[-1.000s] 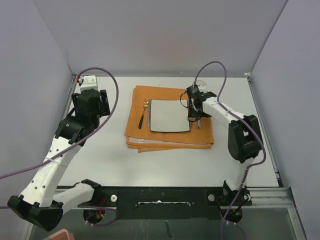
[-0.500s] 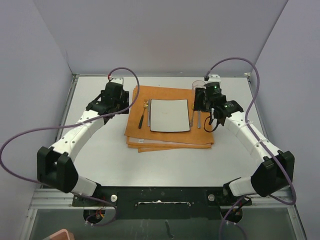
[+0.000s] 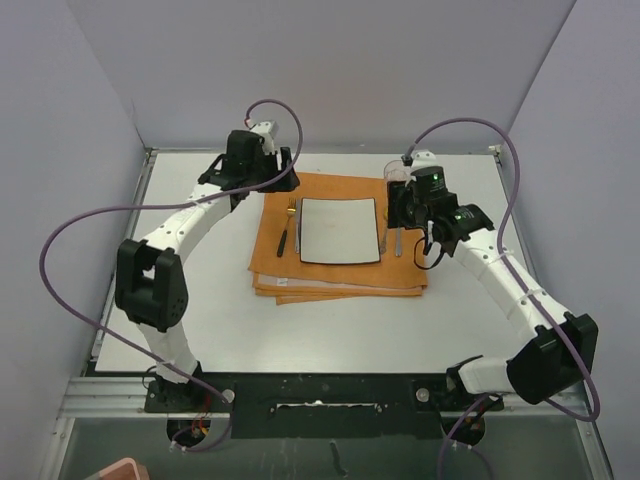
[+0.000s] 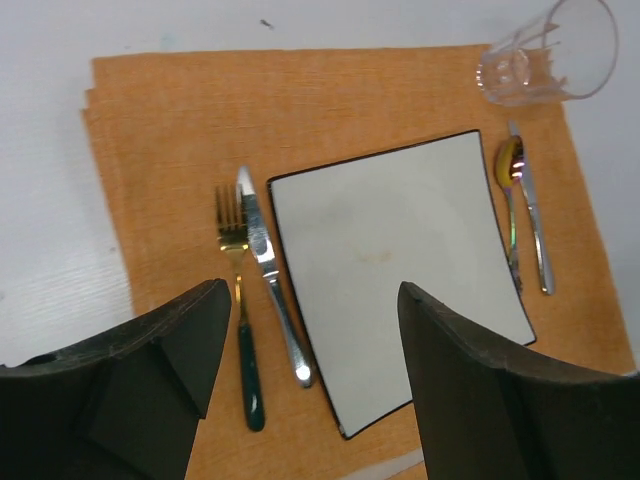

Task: Set the dinner table for one person
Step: Place the knife on the napkin, then adjust the plate on the napkin.

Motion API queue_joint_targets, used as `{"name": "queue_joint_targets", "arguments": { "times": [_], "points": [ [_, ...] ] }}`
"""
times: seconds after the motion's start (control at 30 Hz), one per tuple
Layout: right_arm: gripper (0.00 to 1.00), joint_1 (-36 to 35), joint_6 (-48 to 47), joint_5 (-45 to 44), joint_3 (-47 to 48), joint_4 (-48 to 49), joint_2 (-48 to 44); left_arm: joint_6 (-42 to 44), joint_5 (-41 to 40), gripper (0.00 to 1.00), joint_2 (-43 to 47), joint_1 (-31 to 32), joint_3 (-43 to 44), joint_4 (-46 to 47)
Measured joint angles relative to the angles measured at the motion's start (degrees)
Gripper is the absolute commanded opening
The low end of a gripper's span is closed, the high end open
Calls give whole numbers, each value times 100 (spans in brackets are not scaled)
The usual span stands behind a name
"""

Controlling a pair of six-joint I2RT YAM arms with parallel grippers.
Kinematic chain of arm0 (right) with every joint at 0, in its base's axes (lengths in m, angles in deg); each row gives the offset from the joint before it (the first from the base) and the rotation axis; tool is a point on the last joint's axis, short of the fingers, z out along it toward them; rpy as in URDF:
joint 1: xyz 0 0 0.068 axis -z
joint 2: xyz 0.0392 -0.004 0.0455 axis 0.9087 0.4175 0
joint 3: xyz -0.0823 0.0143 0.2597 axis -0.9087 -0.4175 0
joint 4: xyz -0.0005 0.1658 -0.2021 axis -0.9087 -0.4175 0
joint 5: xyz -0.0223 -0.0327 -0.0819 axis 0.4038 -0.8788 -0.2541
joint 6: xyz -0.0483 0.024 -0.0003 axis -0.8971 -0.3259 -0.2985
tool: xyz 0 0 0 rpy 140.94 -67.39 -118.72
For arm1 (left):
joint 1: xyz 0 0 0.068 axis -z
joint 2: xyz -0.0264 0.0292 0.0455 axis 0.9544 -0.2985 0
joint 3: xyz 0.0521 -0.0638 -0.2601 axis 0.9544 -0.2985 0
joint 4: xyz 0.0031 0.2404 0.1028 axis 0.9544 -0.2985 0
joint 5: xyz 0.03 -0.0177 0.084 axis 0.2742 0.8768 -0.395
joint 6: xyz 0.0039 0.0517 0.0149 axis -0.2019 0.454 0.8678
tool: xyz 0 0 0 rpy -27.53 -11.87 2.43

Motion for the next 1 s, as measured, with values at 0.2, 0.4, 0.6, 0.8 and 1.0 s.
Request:
{"name": "queue_joint_targets", "arguments": {
  "times": [0.2, 0.4, 0.6, 0.8, 1.0],
  "points": [
    [53, 13, -136, -2, 0, -55, -216, -463, 1023, 64, -868, -2, 127, 468],
    [44, 50, -219, -22, 0, -109, -319, -811, 1467, 64, -975, -13, -511, 824],
    [18, 76, -219, -46, 0, -131, -337, -962, 1593, 59, -1036, -13, -796, 1119],
    [12, 76, -197, -42, 0, -142, -376, -1060, 1620, 49, -1338, -13, -802, 1353],
    [13, 76, -210, -48, 0, -223, -376, -1095, 1620, 50, -1755, -39, -686, 1384]
  ]
}}
